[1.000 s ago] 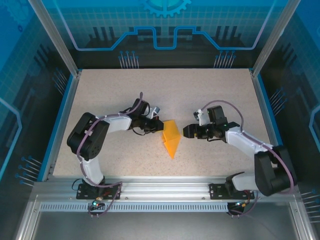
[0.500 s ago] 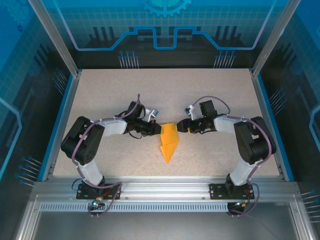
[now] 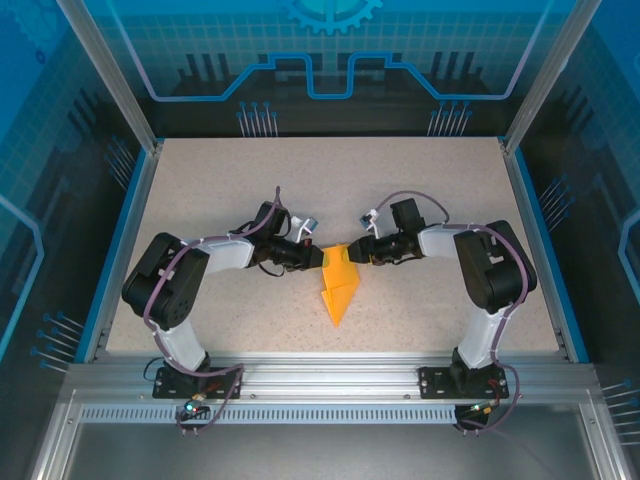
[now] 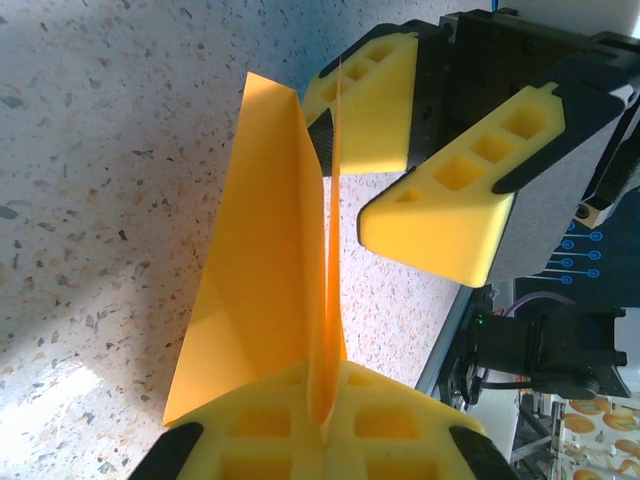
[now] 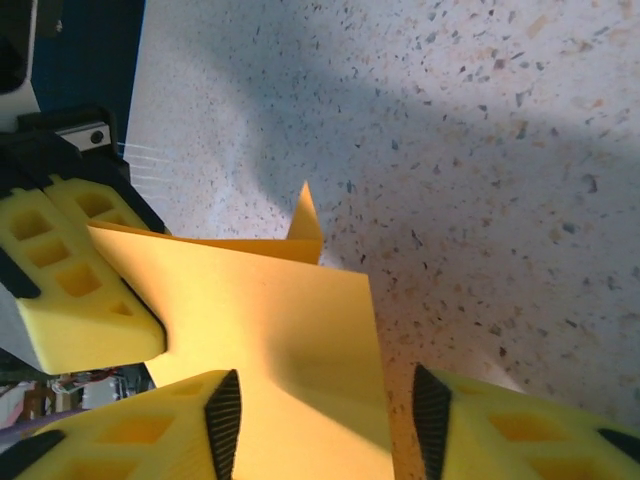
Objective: Fold a paper plane with a square sheet of paper (fold left side to right side)
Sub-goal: Fold the wing for the fifth time at the center of the table.
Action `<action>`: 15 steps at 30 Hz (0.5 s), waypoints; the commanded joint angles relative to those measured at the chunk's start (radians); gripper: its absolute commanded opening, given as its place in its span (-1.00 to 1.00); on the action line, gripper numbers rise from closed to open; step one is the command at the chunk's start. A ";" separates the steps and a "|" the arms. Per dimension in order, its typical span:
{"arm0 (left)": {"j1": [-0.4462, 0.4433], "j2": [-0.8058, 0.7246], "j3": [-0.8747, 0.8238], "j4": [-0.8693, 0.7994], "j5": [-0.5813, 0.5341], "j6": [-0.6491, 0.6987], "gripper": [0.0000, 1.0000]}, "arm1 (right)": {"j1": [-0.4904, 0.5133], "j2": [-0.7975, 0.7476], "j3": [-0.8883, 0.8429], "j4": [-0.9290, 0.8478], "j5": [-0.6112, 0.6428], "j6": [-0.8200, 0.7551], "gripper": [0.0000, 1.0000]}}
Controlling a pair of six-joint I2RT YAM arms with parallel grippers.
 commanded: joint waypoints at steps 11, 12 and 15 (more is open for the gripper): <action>0.004 0.061 0.017 -0.003 0.016 0.058 -1.00 | -0.002 -0.075 0.000 -0.113 0.012 -0.075 -0.87; 0.003 0.061 0.018 -0.010 0.010 0.064 -0.94 | -0.002 -0.080 -0.002 -0.120 0.017 -0.076 -0.95; 0.003 0.045 0.020 -0.035 -0.024 0.084 -0.64 | 0.000 -0.100 -0.005 -0.148 0.033 -0.069 -1.00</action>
